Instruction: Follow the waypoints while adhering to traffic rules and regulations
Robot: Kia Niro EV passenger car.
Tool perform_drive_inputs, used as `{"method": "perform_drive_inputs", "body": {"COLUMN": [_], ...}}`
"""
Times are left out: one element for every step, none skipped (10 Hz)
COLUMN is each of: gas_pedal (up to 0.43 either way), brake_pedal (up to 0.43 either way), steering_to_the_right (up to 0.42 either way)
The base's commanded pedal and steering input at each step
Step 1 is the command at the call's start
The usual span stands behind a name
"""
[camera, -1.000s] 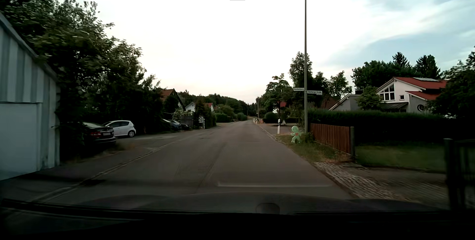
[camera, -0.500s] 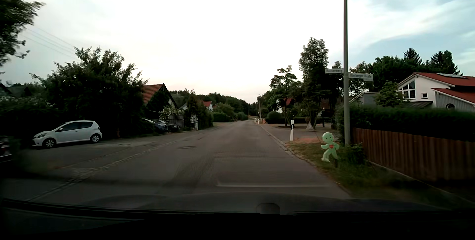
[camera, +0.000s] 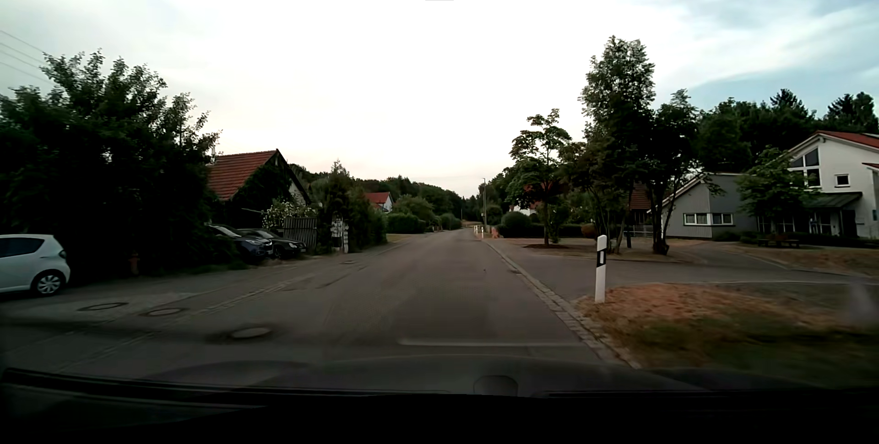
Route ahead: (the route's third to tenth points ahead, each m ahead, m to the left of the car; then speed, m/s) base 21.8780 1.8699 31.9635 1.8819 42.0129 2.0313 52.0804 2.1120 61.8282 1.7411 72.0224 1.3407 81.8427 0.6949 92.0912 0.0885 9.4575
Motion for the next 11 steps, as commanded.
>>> {"method": "perform_drive_inputs", "body": {"gas_pedal": [0.059,0.047,0.047,0.047,0.047,0.047,0.047,0.047,0.047,0.047,0.047], "brake_pedal": [0.006,0.006,0.006,0.006,0.006,0.006,0.006,0.006,0.006,0.006,0.006], "steering_to_the_right": [-0.008,-0.009,-0.007,-0.007,-0.007,-0.005,-0.004,-0.004,-0.004,-0.004,-0.001]}}
